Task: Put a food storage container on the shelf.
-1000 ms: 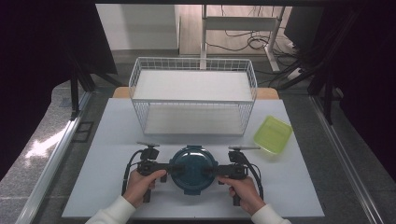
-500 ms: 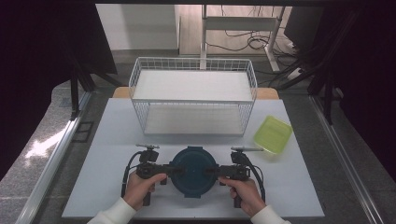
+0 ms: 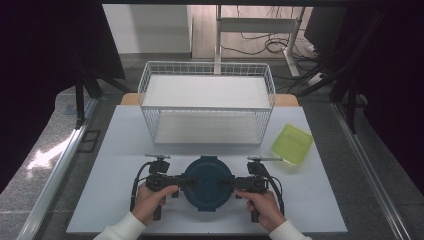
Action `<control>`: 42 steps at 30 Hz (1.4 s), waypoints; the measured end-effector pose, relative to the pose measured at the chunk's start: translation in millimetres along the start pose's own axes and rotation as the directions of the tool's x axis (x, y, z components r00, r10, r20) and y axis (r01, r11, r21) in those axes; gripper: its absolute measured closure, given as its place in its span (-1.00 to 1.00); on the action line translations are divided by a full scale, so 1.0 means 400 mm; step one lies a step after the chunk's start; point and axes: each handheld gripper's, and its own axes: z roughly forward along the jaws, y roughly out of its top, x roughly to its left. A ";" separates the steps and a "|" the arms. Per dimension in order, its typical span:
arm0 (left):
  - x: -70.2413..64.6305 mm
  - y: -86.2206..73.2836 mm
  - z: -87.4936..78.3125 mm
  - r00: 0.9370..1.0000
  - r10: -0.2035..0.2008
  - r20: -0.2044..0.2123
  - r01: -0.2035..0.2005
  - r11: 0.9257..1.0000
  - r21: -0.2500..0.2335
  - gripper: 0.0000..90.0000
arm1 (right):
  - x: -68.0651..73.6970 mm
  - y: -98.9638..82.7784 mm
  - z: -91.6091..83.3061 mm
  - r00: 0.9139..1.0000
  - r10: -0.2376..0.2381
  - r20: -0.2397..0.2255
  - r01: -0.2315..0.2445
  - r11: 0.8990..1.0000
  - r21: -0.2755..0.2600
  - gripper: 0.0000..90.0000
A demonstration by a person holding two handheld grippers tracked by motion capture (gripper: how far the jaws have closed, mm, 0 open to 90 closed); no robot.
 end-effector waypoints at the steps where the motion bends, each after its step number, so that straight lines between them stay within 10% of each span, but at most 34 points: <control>1: -0.002 0.001 -0.001 1.000 0.004 -0.002 -0.004 1.000 0.001 -0.19 | 0.002 0.001 -0.001 1.000 0.003 0.000 -0.003 1.000 -0.002 -0.26; 42: -0.056 0.078 -0.042 0.997 0.072 0.010 -0.072 0.996 -0.047 -0.17 | 0.058 0.070 -0.061 0.994 -0.112 0.015 0.113 0.991 -0.072 -0.26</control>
